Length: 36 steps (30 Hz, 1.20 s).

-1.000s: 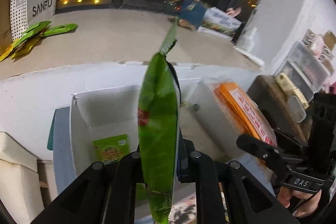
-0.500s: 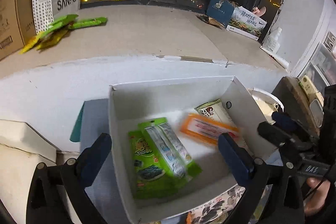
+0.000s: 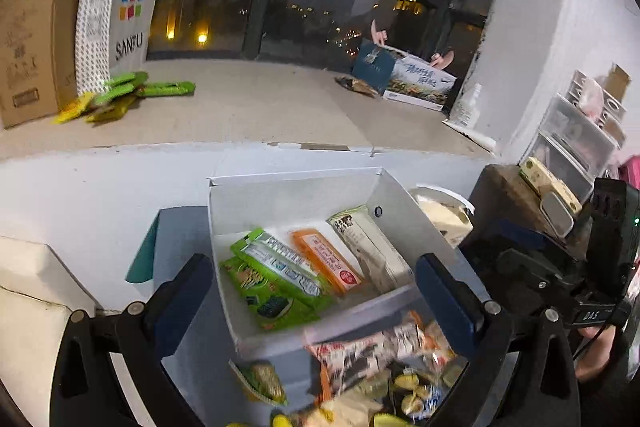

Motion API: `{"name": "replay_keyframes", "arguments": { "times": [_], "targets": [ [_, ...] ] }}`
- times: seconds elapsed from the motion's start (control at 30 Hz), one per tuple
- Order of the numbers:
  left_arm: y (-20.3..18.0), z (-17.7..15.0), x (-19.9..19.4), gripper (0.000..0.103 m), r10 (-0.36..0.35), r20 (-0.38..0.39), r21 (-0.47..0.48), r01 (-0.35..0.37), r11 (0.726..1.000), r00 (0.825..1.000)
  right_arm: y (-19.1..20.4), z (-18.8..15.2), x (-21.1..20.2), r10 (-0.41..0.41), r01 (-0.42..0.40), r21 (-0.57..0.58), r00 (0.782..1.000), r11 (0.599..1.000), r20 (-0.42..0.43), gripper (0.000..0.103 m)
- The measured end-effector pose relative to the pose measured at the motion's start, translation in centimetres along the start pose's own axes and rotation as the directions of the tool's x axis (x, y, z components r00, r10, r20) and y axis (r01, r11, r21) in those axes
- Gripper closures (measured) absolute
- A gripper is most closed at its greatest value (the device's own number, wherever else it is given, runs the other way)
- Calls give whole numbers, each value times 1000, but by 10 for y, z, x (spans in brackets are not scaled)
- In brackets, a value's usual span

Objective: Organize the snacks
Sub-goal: 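Carry cake pack into box with right tool while left tool drops green seaweed pack in, then grasp the yellow bean snack bag with the left tool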

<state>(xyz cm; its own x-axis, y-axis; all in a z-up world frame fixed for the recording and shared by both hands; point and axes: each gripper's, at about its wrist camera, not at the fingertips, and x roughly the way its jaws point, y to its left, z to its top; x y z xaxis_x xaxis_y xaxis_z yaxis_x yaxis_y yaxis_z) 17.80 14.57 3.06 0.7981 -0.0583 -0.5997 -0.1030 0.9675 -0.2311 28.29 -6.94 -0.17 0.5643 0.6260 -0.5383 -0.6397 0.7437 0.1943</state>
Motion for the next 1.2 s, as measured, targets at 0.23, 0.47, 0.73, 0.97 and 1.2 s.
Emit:
{"name": "replay_keyframes", "arguments": {
  "times": [0.23,0.47,0.73,0.97,1.2],
  "targets": [
    [-16,-44,-60,0,-11,72,13,10,1000,997,15,-38,-63,64,-62,-43,997,997,43,0],
    [-18,-107,-85,0,35,56,11,-36,999,998,14,-82,-105,84,-83,-32,996,996,39,0],
    [4,-171,-54,0,98,-96,-66,-104,992,991,6,-125,-127,47,-48,18,998,999,40,0],
    [30,-198,11,0,198,-224,-118,-228,967,954,10,-139,-121,52,-52,26,999,998,4,0],
    [30,-213,52,0,297,-293,-50,-325,944,909,21,-147,-113,47,-48,-9,999,999,-24,0]
  ]
}}
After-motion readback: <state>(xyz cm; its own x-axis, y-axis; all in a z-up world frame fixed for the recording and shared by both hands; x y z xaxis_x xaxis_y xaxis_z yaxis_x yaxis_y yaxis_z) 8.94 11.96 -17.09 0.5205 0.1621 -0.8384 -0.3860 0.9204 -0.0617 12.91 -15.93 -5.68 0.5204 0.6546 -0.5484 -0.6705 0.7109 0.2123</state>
